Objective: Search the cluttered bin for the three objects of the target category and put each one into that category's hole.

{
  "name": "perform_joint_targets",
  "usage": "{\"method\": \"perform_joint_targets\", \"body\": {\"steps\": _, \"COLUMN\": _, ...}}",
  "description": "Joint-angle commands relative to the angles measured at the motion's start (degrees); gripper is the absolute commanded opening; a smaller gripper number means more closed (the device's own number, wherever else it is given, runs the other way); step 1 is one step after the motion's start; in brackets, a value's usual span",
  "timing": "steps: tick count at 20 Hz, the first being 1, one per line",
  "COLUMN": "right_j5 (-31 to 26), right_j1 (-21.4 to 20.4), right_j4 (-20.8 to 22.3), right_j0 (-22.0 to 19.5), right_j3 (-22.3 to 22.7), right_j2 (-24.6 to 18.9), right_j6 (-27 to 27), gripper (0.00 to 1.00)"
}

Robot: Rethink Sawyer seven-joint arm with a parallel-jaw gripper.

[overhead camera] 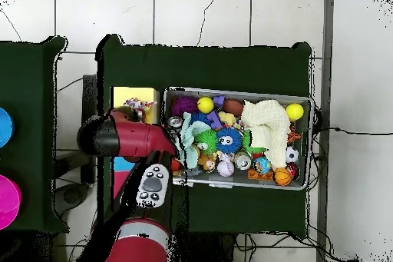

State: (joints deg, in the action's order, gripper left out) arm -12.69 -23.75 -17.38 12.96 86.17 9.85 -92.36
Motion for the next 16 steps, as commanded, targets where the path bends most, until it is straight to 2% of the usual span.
{"method": "perform_joint_targets", "body": {"steps": 1, "right_j5": -22.6, "right_j1": 11.0, "right_j4": -2.2, "right_j0": 2.2, "right_j3": -1.4, "right_j2": 2.1, "right_j6": -16.0, "gripper": 0.00}}
{"method": "perform_joint_targets", "body": {"steps": 4, "right_j5": -25.7, "right_j1": 10.7, "right_j4": -1.7, "right_j0": 1.6, "right_j3": -1.9, "right_j2": 1.4, "right_j6": -14.8, "gripper": 0.00}}
{"method": "perform_joint_targets", "body": {"steps": 6, "right_j5": -23.6, "right_j1": 10.6, "right_j4": -1.0, "right_j0": 2.1, "right_j3": -2.0, "right_j2": 2.0, "right_j6": -14.5, "gripper": 0.00}}
{"method": "perform_joint_targets", "body": {"steps": 9, "right_j5": -16.4, "right_j1": 9.6, "right_j4": 0.6, "right_j0": 3.2, "right_j3": -1.1, "right_j2": 3.5, "right_j6": -14.2, "gripper": 0.00}}
{"method": "perform_joint_targets", "body": {"steps": 13, "right_j5": -11.2, "right_j1": 7.9, "right_j4": 1.7, "right_j0": 3.6, "right_j3": 0.4, "right_j2": 3.9, "right_j6": -13.4, "gripper": 0.00}}
{"method": "perform_joint_targets", "body": {"steps": 16, "right_j5": -7.2, "right_j1": 5.5, "right_j4": 2.4, "right_j0": 1.9, "right_j3": 2.2, "right_j2": 1.5, "right_j6": -11.1, "gripper": 0.00}}
